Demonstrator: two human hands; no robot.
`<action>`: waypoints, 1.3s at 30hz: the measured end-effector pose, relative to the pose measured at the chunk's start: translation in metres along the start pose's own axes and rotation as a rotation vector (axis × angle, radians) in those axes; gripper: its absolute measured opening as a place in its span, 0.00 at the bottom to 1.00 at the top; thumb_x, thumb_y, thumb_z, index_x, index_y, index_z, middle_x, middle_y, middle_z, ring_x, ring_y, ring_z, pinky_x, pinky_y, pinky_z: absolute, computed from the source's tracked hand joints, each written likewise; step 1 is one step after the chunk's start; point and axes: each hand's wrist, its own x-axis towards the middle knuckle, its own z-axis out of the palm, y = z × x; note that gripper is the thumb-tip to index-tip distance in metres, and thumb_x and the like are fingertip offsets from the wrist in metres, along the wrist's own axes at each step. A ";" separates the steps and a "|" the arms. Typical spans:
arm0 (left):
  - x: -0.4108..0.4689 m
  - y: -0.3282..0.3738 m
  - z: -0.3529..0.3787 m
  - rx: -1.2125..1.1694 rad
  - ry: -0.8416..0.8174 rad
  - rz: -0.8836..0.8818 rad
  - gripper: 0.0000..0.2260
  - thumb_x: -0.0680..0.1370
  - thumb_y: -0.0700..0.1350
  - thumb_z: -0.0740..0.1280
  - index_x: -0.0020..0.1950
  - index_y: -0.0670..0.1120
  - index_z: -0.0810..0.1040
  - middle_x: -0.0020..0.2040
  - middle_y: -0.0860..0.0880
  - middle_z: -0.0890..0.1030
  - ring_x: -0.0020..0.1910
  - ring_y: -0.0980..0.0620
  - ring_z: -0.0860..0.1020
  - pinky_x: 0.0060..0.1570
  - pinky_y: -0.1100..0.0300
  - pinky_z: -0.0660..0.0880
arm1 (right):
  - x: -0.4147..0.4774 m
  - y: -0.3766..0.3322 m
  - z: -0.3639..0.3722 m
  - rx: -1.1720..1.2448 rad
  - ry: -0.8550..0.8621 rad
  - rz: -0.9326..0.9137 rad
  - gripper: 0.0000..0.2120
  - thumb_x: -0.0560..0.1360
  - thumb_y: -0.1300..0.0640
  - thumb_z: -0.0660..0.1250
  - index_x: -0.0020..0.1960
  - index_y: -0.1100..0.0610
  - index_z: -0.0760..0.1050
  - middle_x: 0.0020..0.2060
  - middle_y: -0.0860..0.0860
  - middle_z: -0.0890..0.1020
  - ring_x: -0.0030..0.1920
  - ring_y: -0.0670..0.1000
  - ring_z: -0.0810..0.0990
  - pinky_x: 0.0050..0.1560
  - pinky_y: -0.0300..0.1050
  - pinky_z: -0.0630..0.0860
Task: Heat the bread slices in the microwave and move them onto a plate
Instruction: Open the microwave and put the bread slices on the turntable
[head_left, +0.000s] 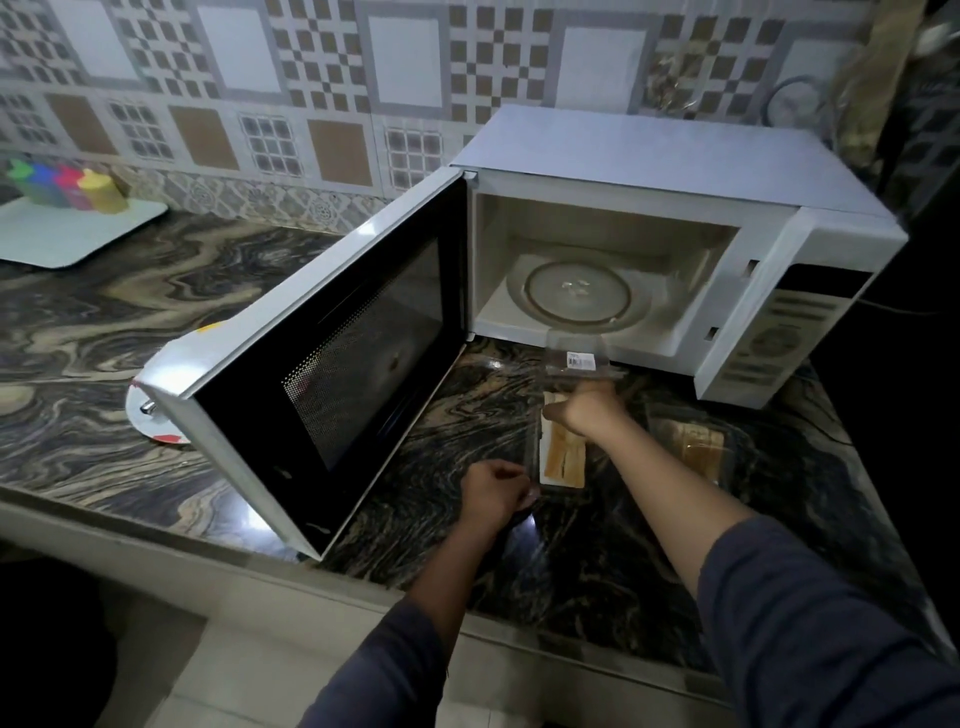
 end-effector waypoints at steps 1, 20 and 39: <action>-0.001 0.001 0.000 -0.007 0.003 -0.003 0.12 0.72 0.30 0.66 0.33 0.44 0.76 0.20 0.52 0.77 0.25 0.53 0.78 0.38 0.58 0.79 | -0.003 0.001 -0.002 0.034 0.000 0.003 0.27 0.72 0.47 0.69 0.64 0.62 0.71 0.61 0.59 0.75 0.58 0.58 0.77 0.49 0.43 0.74; -0.017 0.002 -0.002 0.331 0.080 0.285 0.05 0.74 0.37 0.67 0.46 0.38 0.82 0.47 0.39 0.83 0.47 0.43 0.81 0.51 0.58 0.76 | -0.095 0.083 -0.016 0.206 0.170 0.057 0.25 0.70 0.48 0.69 0.60 0.63 0.73 0.57 0.61 0.77 0.56 0.59 0.77 0.43 0.40 0.69; 0.090 0.042 -0.005 0.924 0.132 0.632 0.17 0.78 0.40 0.59 0.66 0.39 0.72 0.68 0.40 0.71 0.69 0.42 0.67 0.71 0.54 0.60 | 0.066 0.028 -0.106 0.347 0.380 0.005 0.27 0.70 0.48 0.69 0.62 0.63 0.70 0.59 0.61 0.76 0.58 0.61 0.76 0.49 0.46 0.72</action>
